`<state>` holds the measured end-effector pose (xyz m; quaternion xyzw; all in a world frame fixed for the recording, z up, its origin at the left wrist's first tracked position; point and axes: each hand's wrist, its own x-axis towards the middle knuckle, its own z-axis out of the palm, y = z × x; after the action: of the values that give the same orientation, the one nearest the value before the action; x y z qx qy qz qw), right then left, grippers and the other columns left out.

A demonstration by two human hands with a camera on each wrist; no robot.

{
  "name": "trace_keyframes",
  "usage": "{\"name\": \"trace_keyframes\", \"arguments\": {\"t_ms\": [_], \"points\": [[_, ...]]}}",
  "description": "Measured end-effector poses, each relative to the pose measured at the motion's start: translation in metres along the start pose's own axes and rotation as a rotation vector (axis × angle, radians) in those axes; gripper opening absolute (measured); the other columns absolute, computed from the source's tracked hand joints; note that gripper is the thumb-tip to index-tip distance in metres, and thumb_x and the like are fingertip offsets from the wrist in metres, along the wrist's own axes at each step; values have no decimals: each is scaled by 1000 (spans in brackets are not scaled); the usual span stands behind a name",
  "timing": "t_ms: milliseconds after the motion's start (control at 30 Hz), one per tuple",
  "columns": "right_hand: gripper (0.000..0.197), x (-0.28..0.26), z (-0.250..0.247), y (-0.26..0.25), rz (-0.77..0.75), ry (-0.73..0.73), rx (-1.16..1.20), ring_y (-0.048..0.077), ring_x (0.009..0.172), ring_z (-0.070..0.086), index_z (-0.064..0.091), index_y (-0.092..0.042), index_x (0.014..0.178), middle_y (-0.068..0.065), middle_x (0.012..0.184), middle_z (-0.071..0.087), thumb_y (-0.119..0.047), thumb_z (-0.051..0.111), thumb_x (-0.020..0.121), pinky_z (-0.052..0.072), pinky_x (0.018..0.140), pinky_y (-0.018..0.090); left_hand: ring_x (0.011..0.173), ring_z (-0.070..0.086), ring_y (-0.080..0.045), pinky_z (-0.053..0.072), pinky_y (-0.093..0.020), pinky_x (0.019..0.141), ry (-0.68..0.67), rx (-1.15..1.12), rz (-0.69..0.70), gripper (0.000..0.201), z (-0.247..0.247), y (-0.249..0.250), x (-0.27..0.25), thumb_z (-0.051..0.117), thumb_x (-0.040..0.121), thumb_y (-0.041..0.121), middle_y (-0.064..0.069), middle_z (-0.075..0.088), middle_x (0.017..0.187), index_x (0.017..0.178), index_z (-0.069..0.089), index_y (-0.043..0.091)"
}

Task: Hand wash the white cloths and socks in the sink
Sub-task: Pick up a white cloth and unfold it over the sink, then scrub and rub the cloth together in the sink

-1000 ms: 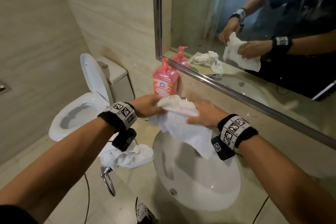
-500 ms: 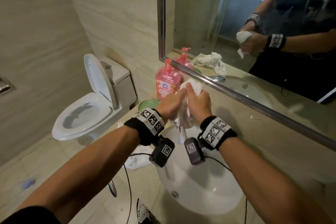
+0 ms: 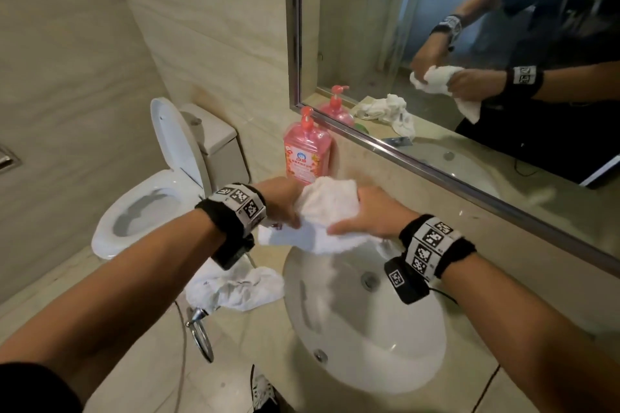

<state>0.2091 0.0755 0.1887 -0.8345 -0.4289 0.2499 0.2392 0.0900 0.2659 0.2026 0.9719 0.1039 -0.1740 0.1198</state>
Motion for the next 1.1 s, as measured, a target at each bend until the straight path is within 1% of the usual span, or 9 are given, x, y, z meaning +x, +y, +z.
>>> {"name": "trace_keyframes", "arguments": {"t_ms": [133,233,300,400,500,600,667,767,1100], "points": [[40,2,13,14,11,-110,-383,23,91,62,58,-15,93,1,94,61,-44,79,75,50,73,29,69,57,-16,38,-22,60,6,-111,39,12,8,-11,1,73,82,22,6,62,76,85,61,23],[21,3,9,35,42,-43,-111,20,77,67,60,-22,80,-5,77,65,-34,77,81,44,57,17,69,60,1,42,-7,61,63,-472,75,11,7,-24,-1,72,88,23,16,65,81,87,63,29],[15,1,6,47,71,-34,249,18,76,73,69,-20,85,-1,75,75,-31,78,81,53,64,20,70,64,-1,46,-7,58,113,-705,16,6,7,-31,-2,72,88,25,11,71,87,92,67,25],[27,0,14,46,165,89,695,22,95,74,72,-15,105,2,97,78,-25,80,81,60,77,34,72,71,-17,54,-23,58,134,-1054,-85,24,11,-29,-2,72,88,24,-4,75,92,108,68,11],[29,6,23,28,209,368,976,25,91,75,71,-15,107,8,101,76,-14,82,80,62,71,41,97,67,-44,52,-52,91,163,-1312,-141,43,12,-12,-2,73,86,32,-21,72,109,118,63,6],[15,12,41,-3,168,553,827,6,74,73,68,-26,93,-6,86,75,-29,78,84,57,56,23,73,72,-22,58,-31,66,186,-1399,-156,64,7,14,-1,58,88,57,-11,75,94,119,61,1],[18,16,50,-27,109,515,757,6,67,73,65,-28,90,-6,78,74,-44,72,87,59,53,25,60,68,-17,51,-22,50,214,-1473,-131,67,6,35,2,40,98,57,-8,73,82,117,59,-4],[31,25,39,-40,134,570,721,12,61,73,66,-22,88,0,74,73,-53,63,91,60,53,31,73,62,-33,50,-34,57,216,-1498,-116,68,6,54,4,34,102,55,-22,64,97,125,53,-6],[37,23,44,-27,231,551,691,4,49,67,61,-22,79,-4,61,68,-57,59,92,48,40,19,93,67,-45,54,-54,89,241,-1392,-71,48,25,49,11,39,103,45,-30,66,110,110,61,3]]}}
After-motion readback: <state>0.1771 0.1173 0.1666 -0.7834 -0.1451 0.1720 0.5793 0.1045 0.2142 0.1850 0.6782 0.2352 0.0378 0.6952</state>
